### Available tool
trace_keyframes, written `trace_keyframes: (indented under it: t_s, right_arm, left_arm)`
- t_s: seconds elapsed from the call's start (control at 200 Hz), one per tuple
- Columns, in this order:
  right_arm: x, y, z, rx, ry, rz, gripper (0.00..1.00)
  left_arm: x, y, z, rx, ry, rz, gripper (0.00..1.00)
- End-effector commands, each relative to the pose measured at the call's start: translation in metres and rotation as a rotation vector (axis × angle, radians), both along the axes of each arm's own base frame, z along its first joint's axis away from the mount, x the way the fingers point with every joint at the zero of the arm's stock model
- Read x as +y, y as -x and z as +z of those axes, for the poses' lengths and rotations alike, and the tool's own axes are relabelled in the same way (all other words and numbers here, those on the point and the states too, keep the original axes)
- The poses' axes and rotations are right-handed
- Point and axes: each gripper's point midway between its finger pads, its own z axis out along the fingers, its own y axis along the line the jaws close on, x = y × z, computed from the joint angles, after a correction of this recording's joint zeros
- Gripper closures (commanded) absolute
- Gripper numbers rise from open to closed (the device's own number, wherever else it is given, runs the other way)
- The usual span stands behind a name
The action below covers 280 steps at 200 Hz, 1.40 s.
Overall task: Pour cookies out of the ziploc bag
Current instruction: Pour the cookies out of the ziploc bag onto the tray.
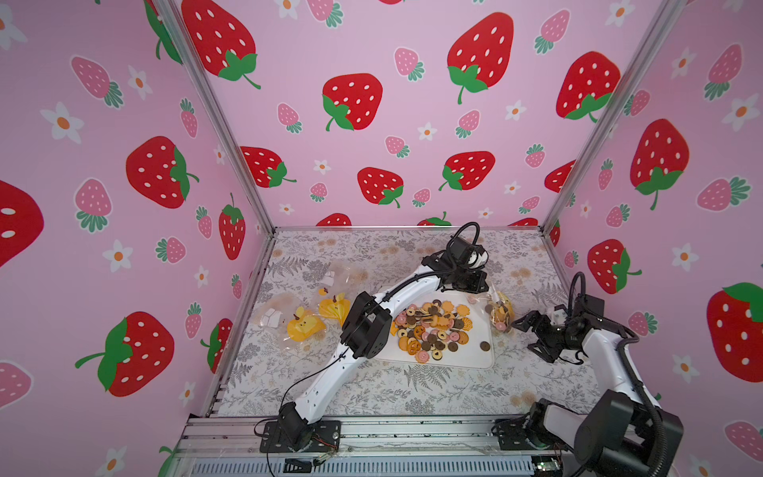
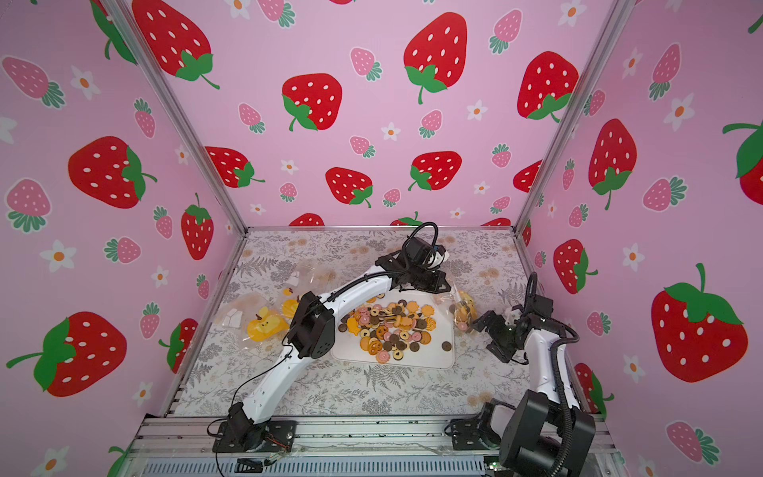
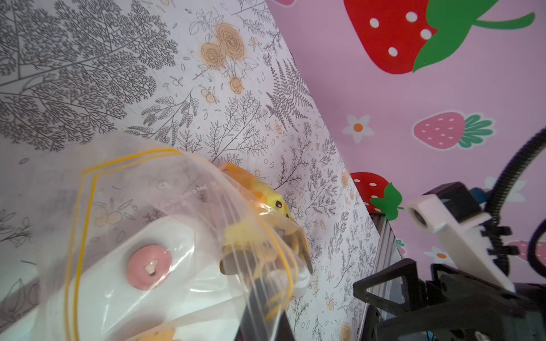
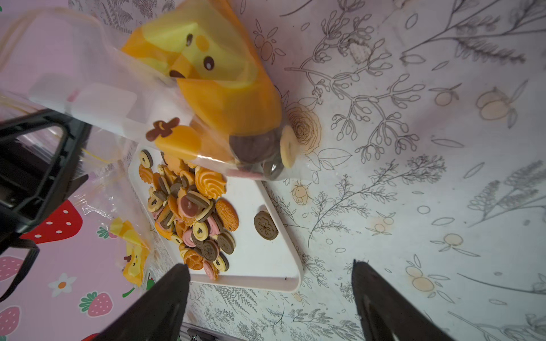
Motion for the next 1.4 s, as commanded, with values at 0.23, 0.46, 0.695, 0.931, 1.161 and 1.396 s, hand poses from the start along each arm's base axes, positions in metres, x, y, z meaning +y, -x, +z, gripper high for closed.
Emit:
trace_keyframes:
  t_s: [0.23, 0.46, 0.695, 0.931, 1.161, 1.396]
  right_arm:
    - [0.004, -0.02, -0.01, -0.112, 0.042, -0.001, 0.15]
    - [-0.014, -0.026, 0.018, -0.232, 0.182, -0.036, 0.12]
    - [-0.033, -0.012, 0.026, -0.253, 0.312, -0.079, 0.07]
    - [0.0, -0.045, 0.045, -0.45, 0.314, 0.159, 0.1]
    - [0.015, -0.066, 0.032, -0.485, 0.42, 0.3, 0.12]
    - [0.031, -0.093, 0.033, -0.683, 0.603, 0.423, 0.14]
  left_arm:
    - [-0.006, -0.001, 0.032, -0.001, 0.074, -0.007, 0.98]
    - [-0.02, 0.028, 0.052, 0.051, 0.14, -0.046, 1.0]
    - [-0.045, 0.048, 0.084, 0.071, 0.22, -0.066, 1.0]
    - [-0.031, 0.018, 0.095, 0.101, 0.249, 0.012, 1.0]
    - [-0.026, 0.016, 0.101, 0.108, 0.262, 0.008, 1.0]
    - [-0.02, 0.008, 0.097, 0.121, 0.264, 0.019, 1.0]
